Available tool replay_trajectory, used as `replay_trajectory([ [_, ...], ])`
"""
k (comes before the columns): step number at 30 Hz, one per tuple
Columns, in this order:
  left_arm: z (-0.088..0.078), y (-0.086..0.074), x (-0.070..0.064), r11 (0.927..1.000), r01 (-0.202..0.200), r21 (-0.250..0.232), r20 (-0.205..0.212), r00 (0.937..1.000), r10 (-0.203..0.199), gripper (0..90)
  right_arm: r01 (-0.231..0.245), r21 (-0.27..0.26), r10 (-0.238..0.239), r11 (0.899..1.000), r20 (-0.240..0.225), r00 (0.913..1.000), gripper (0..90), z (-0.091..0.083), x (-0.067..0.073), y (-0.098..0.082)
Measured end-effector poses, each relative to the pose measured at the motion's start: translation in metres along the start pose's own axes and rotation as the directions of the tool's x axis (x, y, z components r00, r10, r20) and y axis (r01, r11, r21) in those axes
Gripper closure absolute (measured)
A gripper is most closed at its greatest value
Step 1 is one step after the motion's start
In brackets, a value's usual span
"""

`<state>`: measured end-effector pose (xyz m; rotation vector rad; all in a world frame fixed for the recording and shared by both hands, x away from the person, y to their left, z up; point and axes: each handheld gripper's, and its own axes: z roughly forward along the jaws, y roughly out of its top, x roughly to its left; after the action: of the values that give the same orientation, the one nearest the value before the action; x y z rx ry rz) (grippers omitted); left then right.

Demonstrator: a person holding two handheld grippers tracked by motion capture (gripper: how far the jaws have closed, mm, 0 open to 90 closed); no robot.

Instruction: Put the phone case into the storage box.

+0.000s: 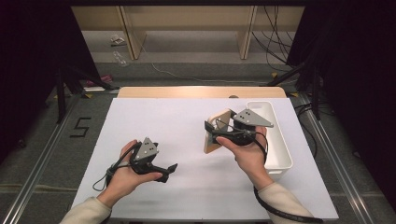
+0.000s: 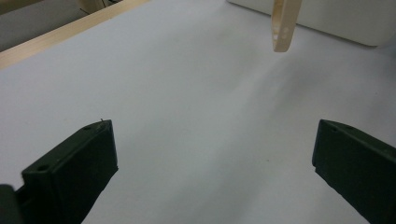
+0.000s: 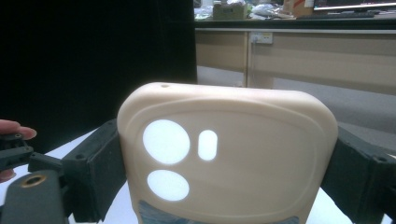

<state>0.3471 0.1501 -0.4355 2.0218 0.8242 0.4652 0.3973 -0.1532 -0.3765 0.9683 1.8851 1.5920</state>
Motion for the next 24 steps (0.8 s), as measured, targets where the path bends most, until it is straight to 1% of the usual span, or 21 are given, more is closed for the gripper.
replay_trajectory([
  [12,-0.005,-0.002,0.005,1.0000,0.007,-0.006,-0.017,0.9998,-0.007,0.0,-0.001,-0.012,0.001,1.000,0.017,0.9999,12.0,-0.003,-0.005,0.004],
  [19,-0.009,-0.004,0.010,0.9999,0.011,-0.007,-0.032,0.9994,-0.011,0.0,0.001,-0.022,0.000,1.000,0.034,0.9994,11.9,-0.007,-0.010,0.007],
  [24,-0.011,-0.006,0.012,0.9999,0.014,-0.009,-0.042,0.9990,-0.014,0.0,-0.005,-0.029,0.007,1.000,0.055,0.9985,12.0,-0.009,-0.014,0.010],
])
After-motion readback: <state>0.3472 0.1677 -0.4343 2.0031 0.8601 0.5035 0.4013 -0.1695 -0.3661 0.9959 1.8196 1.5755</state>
